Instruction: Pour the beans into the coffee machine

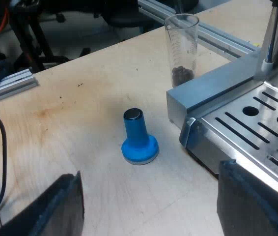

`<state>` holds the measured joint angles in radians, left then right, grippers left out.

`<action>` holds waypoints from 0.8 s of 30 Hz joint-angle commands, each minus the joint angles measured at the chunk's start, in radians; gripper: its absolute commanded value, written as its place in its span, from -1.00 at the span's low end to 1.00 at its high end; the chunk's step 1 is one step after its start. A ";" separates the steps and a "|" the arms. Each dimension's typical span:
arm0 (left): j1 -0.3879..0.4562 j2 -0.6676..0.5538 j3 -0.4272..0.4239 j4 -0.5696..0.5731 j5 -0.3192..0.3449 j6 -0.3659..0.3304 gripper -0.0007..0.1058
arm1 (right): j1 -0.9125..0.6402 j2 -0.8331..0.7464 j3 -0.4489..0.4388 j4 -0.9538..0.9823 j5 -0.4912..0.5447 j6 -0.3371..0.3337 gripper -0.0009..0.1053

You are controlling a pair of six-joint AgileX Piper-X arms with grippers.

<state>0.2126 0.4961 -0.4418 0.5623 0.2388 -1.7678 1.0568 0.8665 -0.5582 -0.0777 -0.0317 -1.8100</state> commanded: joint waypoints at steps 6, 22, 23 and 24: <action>0.023 0.064 0.058 -0.131 0.032 0.098 0.55 | -0.003 -0.002 -0.003 -0.015 -0.004 -0.010 0.14; 0.023 0.272 0.260 -0.714 0.023 0.098 0.55 | -0.003 -0.002 -0.003 -0.015 -0.004 -0.010 0.14; 0.023 0.300 0.260 -0.741 0.025 0.098 0.55 | -0.003 -0.002 -0.003 -0.015 -0.004 -0.010 0.14; 0.023 0.309 0.260 -0.748 0.025 0.098 0.55 | -0.003 -0.002 -0.003 -0.015 -0.004 -0.010 0.14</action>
<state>0.2401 0.8043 -0.1798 -0.1543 0.2616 -1.6693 1.0568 0.8665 -0.5582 -0.0777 -0.0317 -1.8100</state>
